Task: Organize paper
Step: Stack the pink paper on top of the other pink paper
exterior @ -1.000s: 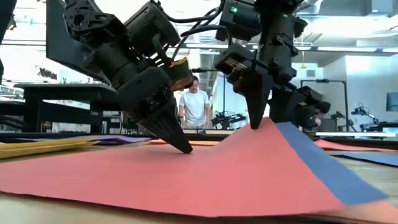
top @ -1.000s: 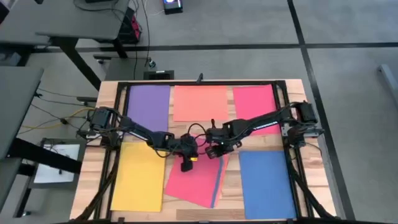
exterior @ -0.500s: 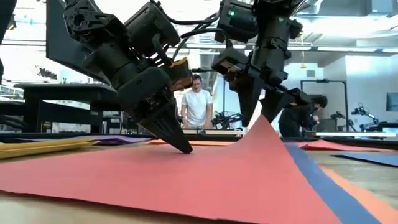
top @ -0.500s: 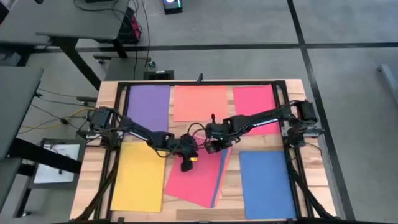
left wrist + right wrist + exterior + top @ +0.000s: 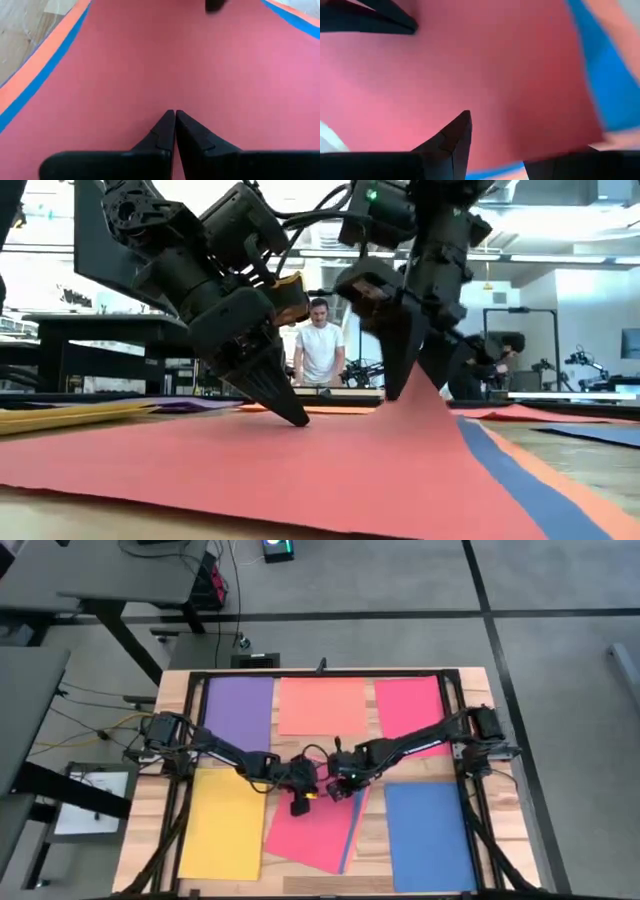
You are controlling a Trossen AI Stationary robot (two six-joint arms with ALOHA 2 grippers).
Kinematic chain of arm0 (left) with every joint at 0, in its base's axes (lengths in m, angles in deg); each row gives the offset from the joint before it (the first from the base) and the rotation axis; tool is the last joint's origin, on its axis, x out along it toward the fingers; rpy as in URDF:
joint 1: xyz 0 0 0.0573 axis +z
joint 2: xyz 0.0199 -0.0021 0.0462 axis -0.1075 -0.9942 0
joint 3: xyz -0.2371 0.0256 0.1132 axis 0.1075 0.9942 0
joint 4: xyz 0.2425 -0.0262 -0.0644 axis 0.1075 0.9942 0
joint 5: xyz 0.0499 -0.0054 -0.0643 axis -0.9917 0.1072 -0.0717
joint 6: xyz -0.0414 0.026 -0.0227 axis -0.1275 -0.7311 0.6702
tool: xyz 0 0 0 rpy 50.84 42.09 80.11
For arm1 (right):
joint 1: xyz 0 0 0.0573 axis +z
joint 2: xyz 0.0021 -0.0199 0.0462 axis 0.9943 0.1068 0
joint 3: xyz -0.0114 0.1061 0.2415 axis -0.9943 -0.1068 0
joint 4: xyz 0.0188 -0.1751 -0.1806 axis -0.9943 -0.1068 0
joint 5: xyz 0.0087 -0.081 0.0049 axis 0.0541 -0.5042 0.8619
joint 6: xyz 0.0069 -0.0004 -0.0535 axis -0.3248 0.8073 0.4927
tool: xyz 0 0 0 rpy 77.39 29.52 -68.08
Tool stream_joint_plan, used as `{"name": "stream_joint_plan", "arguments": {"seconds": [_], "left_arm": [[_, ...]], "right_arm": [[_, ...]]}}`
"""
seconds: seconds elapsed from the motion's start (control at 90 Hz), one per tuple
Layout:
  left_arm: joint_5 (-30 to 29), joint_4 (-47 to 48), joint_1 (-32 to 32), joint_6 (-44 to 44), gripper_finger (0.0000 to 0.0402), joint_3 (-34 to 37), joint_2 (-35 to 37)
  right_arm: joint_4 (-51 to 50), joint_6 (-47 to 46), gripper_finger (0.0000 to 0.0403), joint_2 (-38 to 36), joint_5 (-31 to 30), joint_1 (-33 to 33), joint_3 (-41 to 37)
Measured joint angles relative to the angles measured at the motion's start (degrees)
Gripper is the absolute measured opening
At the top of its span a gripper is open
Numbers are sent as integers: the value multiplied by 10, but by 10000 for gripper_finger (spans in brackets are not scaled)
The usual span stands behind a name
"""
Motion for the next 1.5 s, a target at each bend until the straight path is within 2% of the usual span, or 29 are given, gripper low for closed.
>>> {"name": "stream_joint_plan", "arguments": {"seconds": [0.089, 0.156, 0.278, 0.322, 0.522, 0.756, 0.878, 1.0, 1.122, 1.267, 1.411, 1.5], "left_arm": [[0, 1, 0, 0, 0, 0, 0], [0, 3, 0, 0, 0, 0, 0], [0, 15, 0, -1, 0, -7, 6], [1, 18, 0, -3, 0, -11, 8], [1, 78, 1, -17, 0, -45, 57], [-4, 297, 9, 1, 0, -121, 147], [-18, 403, 18, 34, 0, -162, 190], [-24, 474, 42, 33, 0, -177, 235], [-31, 546, 94, 5, 0, -178, 273], [-32, 596, 166, -73, 0, -178, 301], [-32, 598, 231, -162, 0, -178, 306], [-31, 595, 265, -211, 0, -178, 306]], "right_arm": [[18, 16, 135, 19, 5, -4, 1], [18, 19, 118, 22, 6, -6, 1], [0, 63, 34, 13, 1, -6, 0], [-12, 81, 15, 6, -1, -6, -1], [-80, 137, 1, -47, -5, -10, -1], [-197, 219, 0, -167, -24, -51, -1], [-276, 267, 0, -237, -43, -124, 0], [-335, 351, 0, -278, -48, -245, 0], [-367, 443, 0, -287, -51, -393, 0], [-357, 553, 0, -266, -53, -540, 0], [-355, 660, 0, -232, -69, -603, 0], [-354, 672, 0, -212, -144, -611, 0]]}}
